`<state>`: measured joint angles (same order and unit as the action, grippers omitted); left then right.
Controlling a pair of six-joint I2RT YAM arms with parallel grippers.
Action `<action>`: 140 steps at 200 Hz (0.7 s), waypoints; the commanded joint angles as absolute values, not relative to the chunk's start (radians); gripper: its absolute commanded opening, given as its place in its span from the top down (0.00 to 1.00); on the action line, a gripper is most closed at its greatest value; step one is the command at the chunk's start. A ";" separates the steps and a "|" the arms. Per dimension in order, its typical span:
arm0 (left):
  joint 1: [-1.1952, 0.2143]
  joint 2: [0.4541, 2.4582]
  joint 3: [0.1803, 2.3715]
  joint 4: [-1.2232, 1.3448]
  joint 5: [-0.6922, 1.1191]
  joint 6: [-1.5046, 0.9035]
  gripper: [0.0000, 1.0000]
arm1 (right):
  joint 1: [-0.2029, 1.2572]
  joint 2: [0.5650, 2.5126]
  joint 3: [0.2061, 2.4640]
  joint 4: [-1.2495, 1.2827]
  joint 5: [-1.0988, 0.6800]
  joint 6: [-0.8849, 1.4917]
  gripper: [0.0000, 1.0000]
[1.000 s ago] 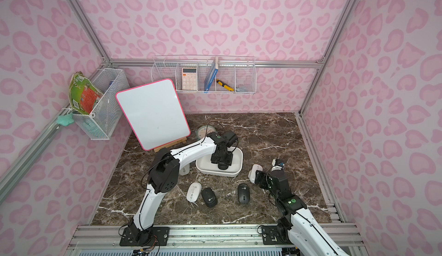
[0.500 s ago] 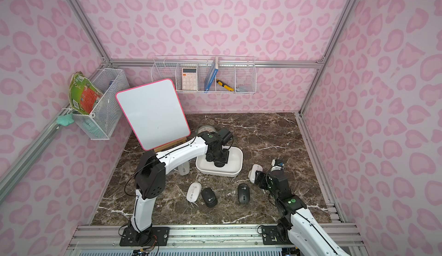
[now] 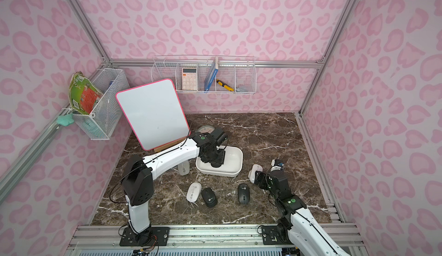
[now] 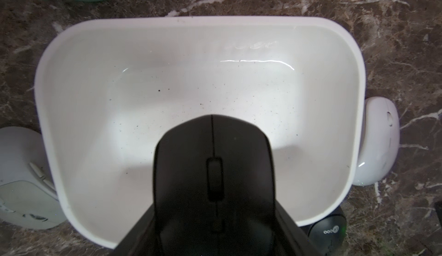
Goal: Take out the mouse from the storage box
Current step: Pick up the mouse from the storage box, then place the mouse at the center of the board.
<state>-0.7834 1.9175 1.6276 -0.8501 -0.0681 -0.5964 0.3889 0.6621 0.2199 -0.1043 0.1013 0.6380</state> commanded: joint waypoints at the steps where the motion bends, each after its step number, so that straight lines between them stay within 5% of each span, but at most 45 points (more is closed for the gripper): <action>1: -0.795 1.887 1.600 -0.852 -0.058 -0.593 0.52 | 0.391 0.661 0.222 -0.079 0.105 0.628 0.10; 140: -1.020 1.732 1.373 -0.890 -0.003 -0.626 0.53 | 0.390 0.647 0.216 -0.073 0.107 0.628 0.10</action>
